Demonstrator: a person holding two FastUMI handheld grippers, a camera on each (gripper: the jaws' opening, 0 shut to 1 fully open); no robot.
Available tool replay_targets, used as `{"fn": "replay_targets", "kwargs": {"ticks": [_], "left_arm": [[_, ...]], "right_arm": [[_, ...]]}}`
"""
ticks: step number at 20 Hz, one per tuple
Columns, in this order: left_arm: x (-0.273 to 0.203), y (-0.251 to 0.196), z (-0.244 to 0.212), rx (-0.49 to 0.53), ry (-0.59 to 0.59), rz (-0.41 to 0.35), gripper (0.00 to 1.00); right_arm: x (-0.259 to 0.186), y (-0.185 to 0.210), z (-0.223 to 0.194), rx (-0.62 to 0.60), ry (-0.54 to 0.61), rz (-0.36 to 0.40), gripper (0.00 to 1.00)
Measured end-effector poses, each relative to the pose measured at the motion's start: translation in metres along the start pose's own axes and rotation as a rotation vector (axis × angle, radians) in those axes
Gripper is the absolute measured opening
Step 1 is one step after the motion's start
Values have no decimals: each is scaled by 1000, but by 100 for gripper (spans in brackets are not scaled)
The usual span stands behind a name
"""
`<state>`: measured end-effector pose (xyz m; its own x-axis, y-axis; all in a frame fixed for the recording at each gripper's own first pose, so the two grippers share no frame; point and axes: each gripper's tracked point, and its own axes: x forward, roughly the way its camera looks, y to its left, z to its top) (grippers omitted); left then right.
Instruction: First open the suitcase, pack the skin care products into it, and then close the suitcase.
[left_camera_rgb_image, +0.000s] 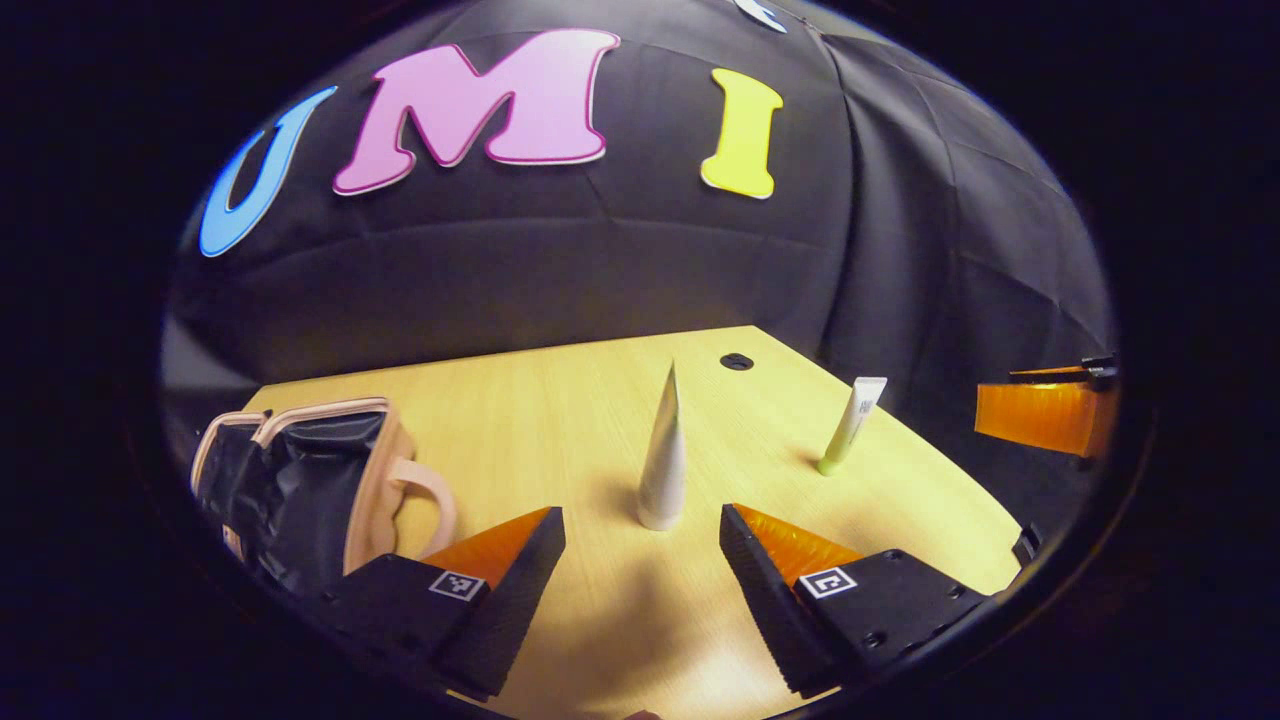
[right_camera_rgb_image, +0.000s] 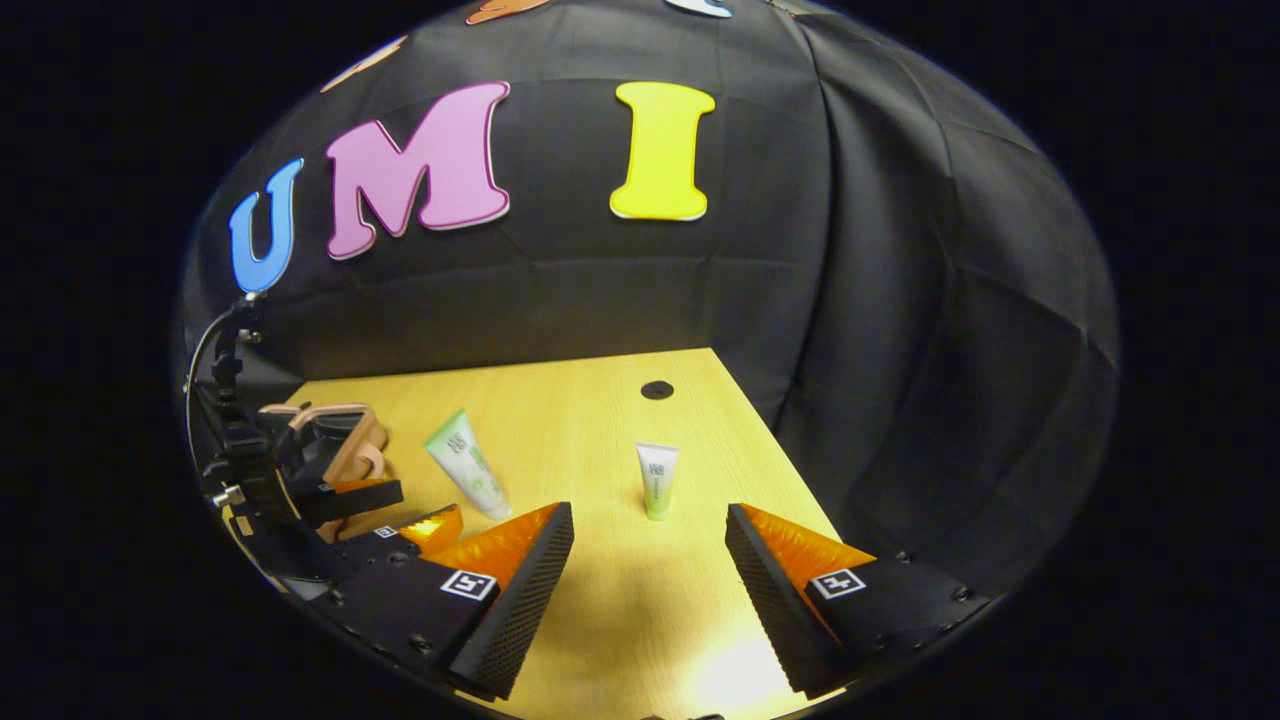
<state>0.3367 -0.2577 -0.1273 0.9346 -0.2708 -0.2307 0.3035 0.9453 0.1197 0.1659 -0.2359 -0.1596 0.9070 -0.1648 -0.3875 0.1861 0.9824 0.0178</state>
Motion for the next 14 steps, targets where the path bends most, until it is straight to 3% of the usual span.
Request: {"fn": "replay_targets", "kwargs": {"ticks": [4, 8, 10, 11, 12, 13, 14], "left_arm": [[60, -2, -1, 45, 3, 19, 98], [93, -10, -20, 39, 83, 11, 98], [100, -9, -20, 35, 79, 20, 89], [101, -10, -19, 34, 72, 18, 78], [103, -8, -18, 34, 74, 14, 60], [102, -8, -17, 42, 74, 6, 51], [103, -9, -18, 53, 75, -7, 48]], "right_arm": [[63, -2, -15, 4, 16, -9, 98], [118, -9, -44, -26, 98, -9, 98], [135, -19, -46, -24, 87, -51, 99], [142, -20, -43, -15, 69, -59, 99], [148, -18, -41, 3, 47, -62, 98], [156, -19, -44, 7, 48, -68, 98], [170, -20, -47, 12, 59, -86, 97]]}}
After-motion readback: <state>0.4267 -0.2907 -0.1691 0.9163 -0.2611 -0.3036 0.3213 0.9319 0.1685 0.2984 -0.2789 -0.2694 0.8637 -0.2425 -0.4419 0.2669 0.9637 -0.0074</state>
